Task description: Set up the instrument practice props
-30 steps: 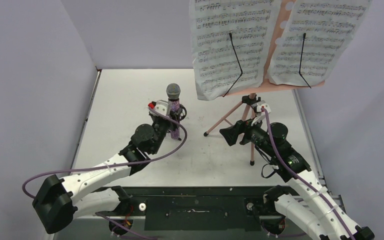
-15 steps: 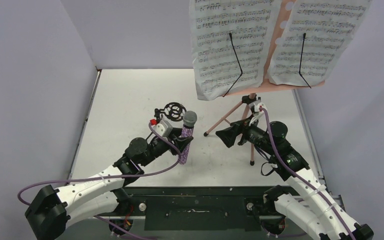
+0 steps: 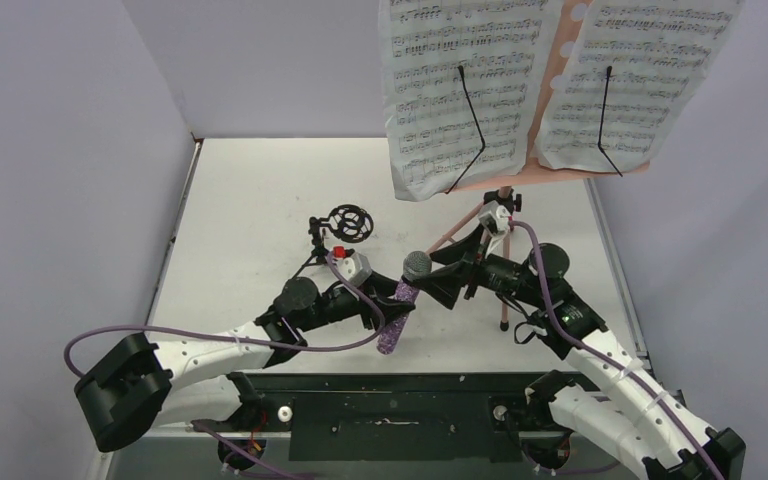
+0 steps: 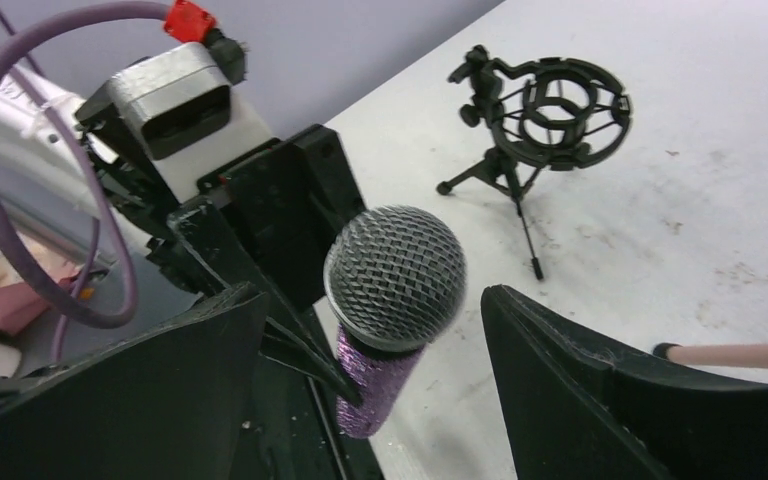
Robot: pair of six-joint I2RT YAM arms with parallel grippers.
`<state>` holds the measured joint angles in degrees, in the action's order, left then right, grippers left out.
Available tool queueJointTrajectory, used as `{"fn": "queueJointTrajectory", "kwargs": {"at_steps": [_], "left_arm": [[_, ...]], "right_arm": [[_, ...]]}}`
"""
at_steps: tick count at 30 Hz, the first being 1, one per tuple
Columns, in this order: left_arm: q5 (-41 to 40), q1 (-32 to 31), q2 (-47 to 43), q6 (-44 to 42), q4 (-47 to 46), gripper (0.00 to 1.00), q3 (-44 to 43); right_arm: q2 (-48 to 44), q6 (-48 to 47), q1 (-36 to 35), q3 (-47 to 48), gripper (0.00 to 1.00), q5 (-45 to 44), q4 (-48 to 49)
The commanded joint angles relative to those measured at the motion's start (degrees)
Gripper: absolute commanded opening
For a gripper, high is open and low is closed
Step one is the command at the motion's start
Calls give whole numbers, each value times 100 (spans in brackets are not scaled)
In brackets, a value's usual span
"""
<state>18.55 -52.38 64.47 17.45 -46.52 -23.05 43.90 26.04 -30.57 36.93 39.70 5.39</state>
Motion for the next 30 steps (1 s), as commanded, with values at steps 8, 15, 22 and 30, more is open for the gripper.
{"fn": "queueJointTrajectory", "kwargs": {"at_steps": [8, 15, 22, 30], "left_arm": [[63, -200, 408, 195, -875, 0, -618], [-191, -204, 181, 50, -739, 0, -501], [-30, -282, 138, 26, -529, 0, -626], [61, -363, 145, -5, -272, 0, -732]], "right_arm": [[327, -353, -871, 188, 51, -52, 346], [241, -574, -1002, 266, 65, -758, -44], [336, -566, -1026, 227, 89, -872, 35], [417, -568, -1065, 219, 87, -983, 103]]}}
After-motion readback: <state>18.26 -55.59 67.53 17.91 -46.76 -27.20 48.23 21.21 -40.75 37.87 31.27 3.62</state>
